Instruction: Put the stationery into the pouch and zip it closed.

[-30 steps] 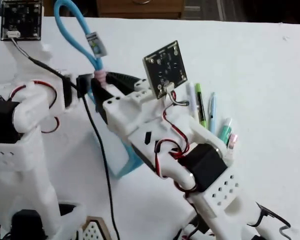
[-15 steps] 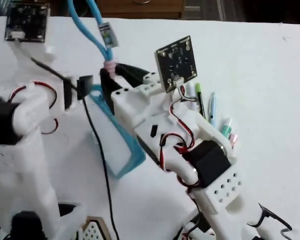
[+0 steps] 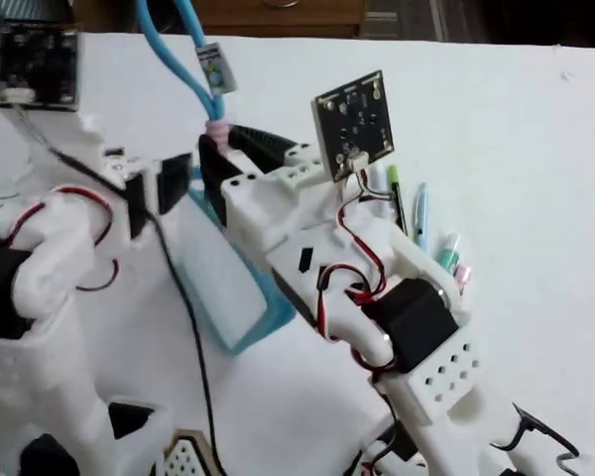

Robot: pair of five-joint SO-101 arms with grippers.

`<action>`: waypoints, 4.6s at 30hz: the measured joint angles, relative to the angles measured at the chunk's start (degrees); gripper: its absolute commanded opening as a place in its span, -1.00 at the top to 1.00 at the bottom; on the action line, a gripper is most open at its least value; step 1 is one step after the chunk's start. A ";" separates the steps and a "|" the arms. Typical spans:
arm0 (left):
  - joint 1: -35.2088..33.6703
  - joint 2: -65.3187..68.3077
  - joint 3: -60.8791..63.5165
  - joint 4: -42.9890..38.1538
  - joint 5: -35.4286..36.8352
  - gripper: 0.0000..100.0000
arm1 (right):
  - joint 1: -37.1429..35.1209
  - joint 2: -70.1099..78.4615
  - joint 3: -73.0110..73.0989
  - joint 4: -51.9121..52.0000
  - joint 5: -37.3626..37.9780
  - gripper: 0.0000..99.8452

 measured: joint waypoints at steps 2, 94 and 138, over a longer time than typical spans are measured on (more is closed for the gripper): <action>1.05 0.70 0.00 0.00 0.00 0.48 | 0.18 0.00 0.00 0.00 -0.62 0.96; -4.92 13.45 8.00 -5.19 -3.08 0.95 | 0.00 -25.76 1.14 40.18 5.71 0.48; -4.31 13.71 5.45 -4.40 -3.08 0.95 | -11.16 -26.90 25.58 26.90 11.87 0.82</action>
